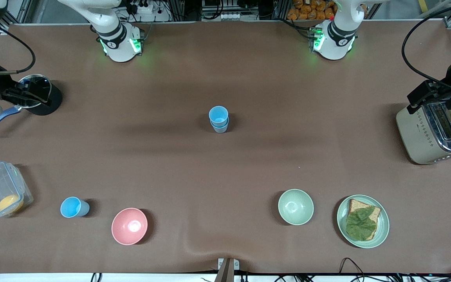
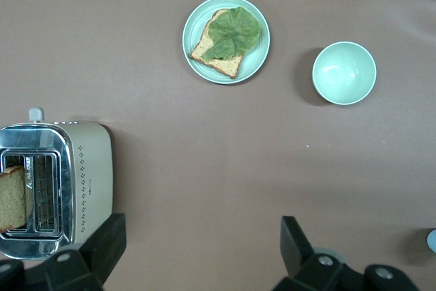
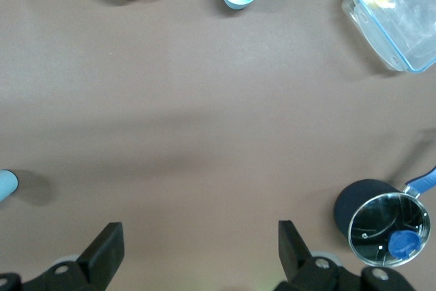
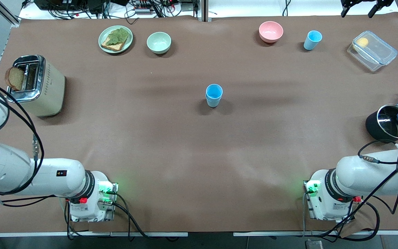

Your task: Stack blue cups with both arms

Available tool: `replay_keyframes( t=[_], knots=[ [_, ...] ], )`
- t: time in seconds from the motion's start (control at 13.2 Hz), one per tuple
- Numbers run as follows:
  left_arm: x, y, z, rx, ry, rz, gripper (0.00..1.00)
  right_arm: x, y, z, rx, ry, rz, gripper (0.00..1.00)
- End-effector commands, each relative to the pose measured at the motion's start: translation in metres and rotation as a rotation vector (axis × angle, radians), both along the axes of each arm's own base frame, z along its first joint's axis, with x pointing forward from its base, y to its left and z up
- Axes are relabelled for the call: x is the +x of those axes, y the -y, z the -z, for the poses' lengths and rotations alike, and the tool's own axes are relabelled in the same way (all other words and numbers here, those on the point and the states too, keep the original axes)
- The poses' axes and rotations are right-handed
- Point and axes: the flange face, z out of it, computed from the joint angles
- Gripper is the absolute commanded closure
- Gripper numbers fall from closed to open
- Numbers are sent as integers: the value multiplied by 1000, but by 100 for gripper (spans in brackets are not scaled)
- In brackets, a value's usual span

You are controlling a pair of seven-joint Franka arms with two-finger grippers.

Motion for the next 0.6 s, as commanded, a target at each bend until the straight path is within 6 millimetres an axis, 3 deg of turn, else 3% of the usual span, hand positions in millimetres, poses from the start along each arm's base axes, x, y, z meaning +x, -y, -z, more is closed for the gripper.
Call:
replay_keyframes(
  t=[0.0,0.53],
  knots=[
    [-3,0,-5,-14,-15,22,0,-5,-2,-12,-12,6,12,0],
    [-10,1,3,-20,-90,29,0,-8,-8,-19,-8,4,-11,0]
  ],
)
